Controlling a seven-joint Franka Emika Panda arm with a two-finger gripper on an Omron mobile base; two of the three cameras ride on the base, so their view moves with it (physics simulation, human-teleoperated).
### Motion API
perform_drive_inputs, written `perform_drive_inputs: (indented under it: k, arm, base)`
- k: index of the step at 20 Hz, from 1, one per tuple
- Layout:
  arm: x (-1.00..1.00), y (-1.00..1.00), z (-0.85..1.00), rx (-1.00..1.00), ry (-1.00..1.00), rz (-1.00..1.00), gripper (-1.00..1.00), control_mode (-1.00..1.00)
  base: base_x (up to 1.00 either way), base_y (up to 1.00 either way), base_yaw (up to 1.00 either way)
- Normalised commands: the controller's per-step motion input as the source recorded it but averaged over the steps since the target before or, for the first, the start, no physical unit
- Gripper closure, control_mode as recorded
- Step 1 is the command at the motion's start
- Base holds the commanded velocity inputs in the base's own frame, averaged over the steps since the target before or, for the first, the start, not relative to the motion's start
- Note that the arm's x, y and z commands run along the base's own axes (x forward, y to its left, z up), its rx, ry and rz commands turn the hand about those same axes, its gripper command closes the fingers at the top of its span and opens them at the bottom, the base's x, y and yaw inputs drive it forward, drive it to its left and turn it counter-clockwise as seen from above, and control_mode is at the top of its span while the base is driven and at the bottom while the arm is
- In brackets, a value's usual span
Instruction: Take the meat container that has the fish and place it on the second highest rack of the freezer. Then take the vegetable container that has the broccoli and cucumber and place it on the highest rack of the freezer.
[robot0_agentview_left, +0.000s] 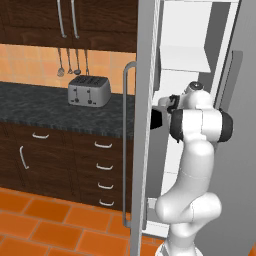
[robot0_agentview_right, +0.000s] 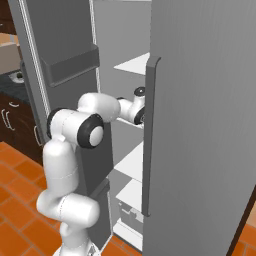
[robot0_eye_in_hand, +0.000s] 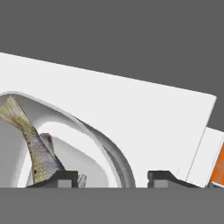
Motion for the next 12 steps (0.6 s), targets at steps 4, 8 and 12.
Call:
perform_drive_inputs:
  k: [4,8,12]
  arm:
    - [-0.03,0.22,0.28,0.00,-0.11,0.00,-1.00,-1.00]
    - [-0.32,0.07,0.35,0.00,-0.03,0.00,-1.00,-1.00]
    - [-0.35,0.15,0.47,0.00,-0.01,0.00,-1.00,-1.00]
  base:
    - [0.00,0.00,0.00]
    - [0.00,0.00,0.00]
    - [0.00,0.00,0.00]
